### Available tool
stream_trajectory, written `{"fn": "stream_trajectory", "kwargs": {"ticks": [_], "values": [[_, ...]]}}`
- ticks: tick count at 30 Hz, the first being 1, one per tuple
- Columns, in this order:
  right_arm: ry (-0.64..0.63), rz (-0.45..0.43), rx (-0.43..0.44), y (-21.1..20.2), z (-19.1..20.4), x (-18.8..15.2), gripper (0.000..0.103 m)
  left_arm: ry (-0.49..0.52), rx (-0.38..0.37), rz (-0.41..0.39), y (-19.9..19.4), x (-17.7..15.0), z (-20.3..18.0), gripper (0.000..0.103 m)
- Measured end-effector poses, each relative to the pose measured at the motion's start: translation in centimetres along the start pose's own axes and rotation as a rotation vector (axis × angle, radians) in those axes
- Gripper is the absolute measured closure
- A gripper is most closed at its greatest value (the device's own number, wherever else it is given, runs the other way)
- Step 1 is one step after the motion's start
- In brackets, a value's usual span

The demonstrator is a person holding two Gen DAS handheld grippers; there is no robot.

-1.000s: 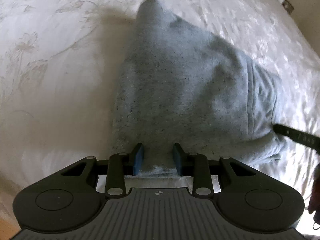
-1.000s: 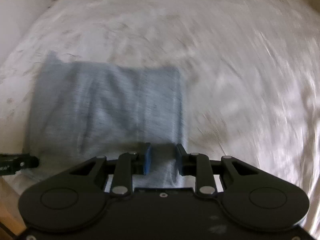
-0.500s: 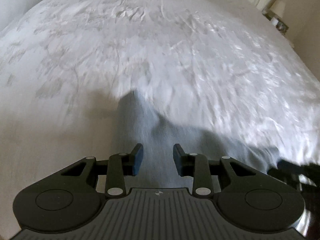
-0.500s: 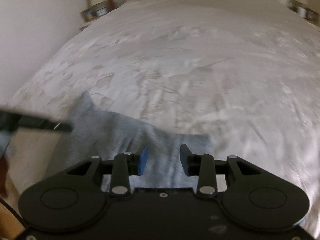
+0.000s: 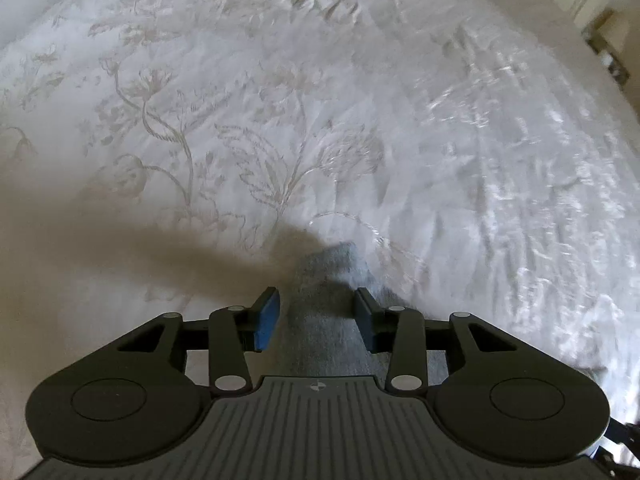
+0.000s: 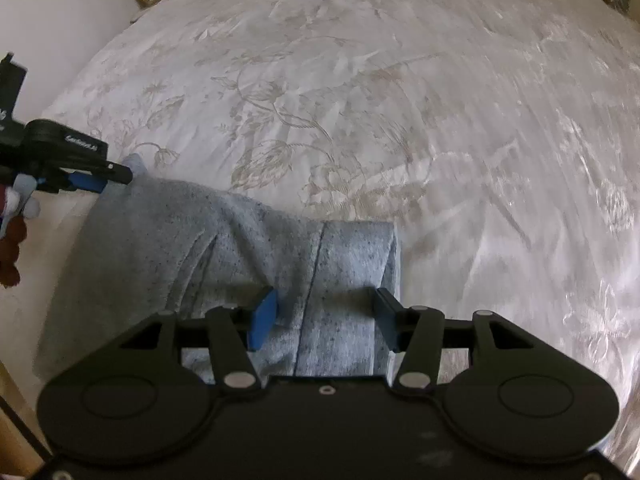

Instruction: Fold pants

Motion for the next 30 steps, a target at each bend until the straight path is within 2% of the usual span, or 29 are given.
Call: {"fn": "stream_trajectory", "kwargs": {"ticks": [3,5,8,13,15,19,20,25,30], "values": [[0.045,0.016,0.017,-0.1,-0.5,-0.7,0.044,0.004,-0.057,0.033,-1.5,-1.8,0.5,0.055],[0.075,0.036,0.017,-0.2,-0.9,-1.6,0.037,0.016,-0.081,0.059,-2.4,-3.6,1.0,0.042],[0.117,0.054,0.033,0.0,-1.2,-2.9,0.029,0.032,-0.099,0.116,-3.1,-6.6,1.8,0.034],[0.207,0.079,0.109,0.4,-1.9,-4.5,0.024,0.044,-0.113,0.193,-2.8,-10.6,2.6,0.024],[0.232,0.088,0.139,0.8,-2.0,-4.7,0.022,0.018,-0.117,0.218,-1.9,-10.9,2.8,0.021],[0.26,0.101,0.183,2.0,-2.0,-4.7,0.009,-0.023,-0.137,0.252,0.1,-9.8,1.8,0.003],[0.265,0.101,0.191,2.5,-1.9,-4.5,0.006,-0.022,-0.14,0.259,0.7,-9.2,1.2,0.001],[0.241,0.092,0.199,3.8,-1.2,-2.9,0.002,0.035,-0.094,0.262,2.1,-8.5,-1.1,0.0],[0.221,0.105,0.201,4.8,-0.3,-2.2,0.0,0.036,-0.067,0.25,2.4,-8.7,-1.4,0.0]]}}
Point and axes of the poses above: each gripper's, at about its wrist camera, not at the fingertips, and y roughly the way its jaws point, z to its left, x to its top, the point moved 4 cm from there along y, roughly the way its jaws point, and after that the axes turned 12 degrees about -y, right-handed, at the moved point
